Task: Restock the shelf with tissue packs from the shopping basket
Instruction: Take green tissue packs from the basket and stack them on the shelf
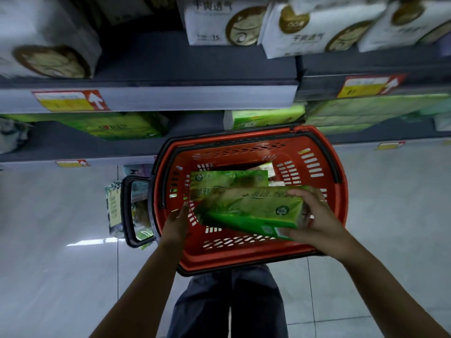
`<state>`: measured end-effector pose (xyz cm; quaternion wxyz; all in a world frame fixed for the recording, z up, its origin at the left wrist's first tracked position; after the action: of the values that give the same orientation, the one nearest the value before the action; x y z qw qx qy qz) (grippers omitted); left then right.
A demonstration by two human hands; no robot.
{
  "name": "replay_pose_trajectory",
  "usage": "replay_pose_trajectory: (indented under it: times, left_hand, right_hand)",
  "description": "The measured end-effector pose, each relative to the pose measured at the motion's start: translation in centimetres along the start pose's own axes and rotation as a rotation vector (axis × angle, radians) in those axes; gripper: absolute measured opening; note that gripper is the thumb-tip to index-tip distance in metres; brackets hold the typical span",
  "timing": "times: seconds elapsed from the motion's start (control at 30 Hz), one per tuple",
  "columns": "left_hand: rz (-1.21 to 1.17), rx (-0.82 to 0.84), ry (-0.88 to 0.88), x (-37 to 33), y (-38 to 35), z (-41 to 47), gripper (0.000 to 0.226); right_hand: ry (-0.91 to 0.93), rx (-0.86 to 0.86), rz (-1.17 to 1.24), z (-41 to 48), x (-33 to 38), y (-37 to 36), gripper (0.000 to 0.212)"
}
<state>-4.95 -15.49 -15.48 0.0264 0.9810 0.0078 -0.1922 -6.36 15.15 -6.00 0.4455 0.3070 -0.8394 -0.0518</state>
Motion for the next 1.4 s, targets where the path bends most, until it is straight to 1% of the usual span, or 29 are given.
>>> replay_pose_trajectory:
  times: [0.13, 0.23, 0.3, 0.37, 0.4, 0.43, 0.5, 0.57, 0.63, 0.7, 0.77, 0.87, 0.9, 0.97, 1.03, 1.1, 1.13, 1.17, 1.2, 1.23, 1.27, 1.3, 1.33, 1.4]
  left_hand:
    - [-0.172, 0.189, -0.029, -2.8, -2.3, -2.7, 0.04]
    - [-0.251, 0.245, -0.032, -4.8, -2.9, -4.2, 0.038]
    - [-0.312, 0.258, -0.044, -6.1, -2.8, -5.2, 0.044]
    - [-0.349, 0.284, -0.076, -7.6, -2.7, -6.1, 0.057]
    - [-0.367, 0.286, -0.096, -8.5, -2.6, -6.8, 0.058]
    - [-0.379, 0.281, -0.116, -9.2, -2.5, -7.4, 0.053]
    - [-0.394, 0.265, -0.157, -10.8, -2.4, -8.9, 0.035]
    - [-0.437, 0.27, -0.197, -12.3, -2.6, -10.6, 0.026]
    - [-0.474, 0.265, -0.237, -13.8, -2.6, -12.3, 0.028]
    - [-0.507, 0.259, -0.286, -15.3, -2.4, -14.1, 0.04]
    - [-0.526, 0.264, -0.336, -16.9, -2.1, -15.7, 0.046]
    - [-0.569, 0.26, -0.392, -19.0, -1.4, -18.0, 0.049]
    - [-0.584, 0.245, -0.411, -19.5, -1.0, -18.8, 0.053]
    - [-0.59, 0.216, -0.452, -20.4, -0.2, -20.4, 0.061]
    - [-0.599, 0.202, -0.487, -21.1, 0.4, -22.5, 0.058]
    - [-0.589, 0.216, -0.533, -21.7, 0.6, -24.9, 0.051]
    - [-0.563, 0.223, -0.573, -22.1, 0.5, -26.4, 0.055]
    - [-0.528, 0.215, -0.614, -22.6, 0.5, -27.8, 0.071]
    - [-0.481, 0.199, -0.633, -22.9, 0.5, -29.1, 0.095]
    - [-0.453, 0.188, -0.646, -23.0, 0.6, -29.8, 0.111]
    - [-0.442, 0.19, -0.657, -23.2, 0.7, -30.6, 0.117]
    - [-0.442, 0.202, -0.671, -23.4, 0.7, -31.3, 0.115]
    - [-0.443, 0.219, -0.681, -23.7, 0.6, -32.3, 0.106]
    - [-0.477, 0.258, -0.721, -24.4, 0.3, -34.4, 0.08]
  right_hand:
    - [0.081, -0.053, 0.054, -2.2, 3.0, 2.3, 0.075]
    - [0.144, -0.081, 0.074, -3.6, 5.5, 3.6, 0.073]
    - [0.193, -0.089, 0.063, -4.6, 7.2, 4.3, 0.076]
    - [0.231, -0.088, 0.084, -5.6, 8.7, 5.0, 0.082]
    - [0.245, -0.085, 0.097, -6.1, 9.4, 5.4, 0.084]
    - [0.259, -0.079, 0.106, -6.6, 10.1, 5.8, 0.089]
    - [0.271, -0.048, 0.157, -7.4, 11.4, 6.5, 0.097]
    - [0.275, -0.035, 0.266, -8.2, 12.6, 7.2, 0.099]
    - [0.29, -0.07, 0.362, -9.0, 14.0, 8.0, 0.096]
    - [0.298, -0.129, 0.481, -9.8, 15.0, 8.8, 0.097]
    - [0.297, -0.207, 0.556, -10.8, 15.5, 9.6, 0.098]
    - [0.296, -0.3, 0.647, -12.4, 16.8, 10.4, 0.089]
    - [0.296, -0.319, 0.684, -12.9, 17.2, 10.6, 0.088]
    - [0.297, -0.339, 0.767, -13.8, 18.2, 10.8, 0.095]
    - [0.3, -0.357, 0.801, -14.7, 19.5, 10.9, 0.094]
    - [0.28, -0.396, 0.771, -15.7, 20.8, 11.2, 0.085]
    - [0.265, -0.423, 0.755, -16.2, 21.3, 11.5, 0.084]
    - [0.251, -0.448, 0.74, -16.7, 21.7, 11.7, 0.086]
    - [0.24, -0.469, 0.724, -17.1, 22.2, 12.0, 0.089]
    - [0.237, -0.487, 0.712, -17.5, 22.8, 12.2, 0.089]
    - [0.24, -0.503, 0.71, -18.0, 23.4, 12.4, 0.087]
    - [0.248, -0.518, 0.715, -18.4, 24.0, 12.7, 0.083]
    - [0.252, -0.533, 0.723, -18.9, 24.5, 13.0, 0.082]
    - [0.245, -0.559, 0.731, -19.8, 25.4, 13.6, 0.091]
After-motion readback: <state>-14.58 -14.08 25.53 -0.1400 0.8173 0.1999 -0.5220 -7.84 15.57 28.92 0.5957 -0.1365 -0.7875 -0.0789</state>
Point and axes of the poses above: each hand's wrist, its own z-axis towards the middle knuckle, its own y-axis out of the back of the hand, x = y × z, the point moved 8 cm from there along z, towards the middle knuckle, and after that the axes turned 9 degrees about x, right-handed, at the moved point
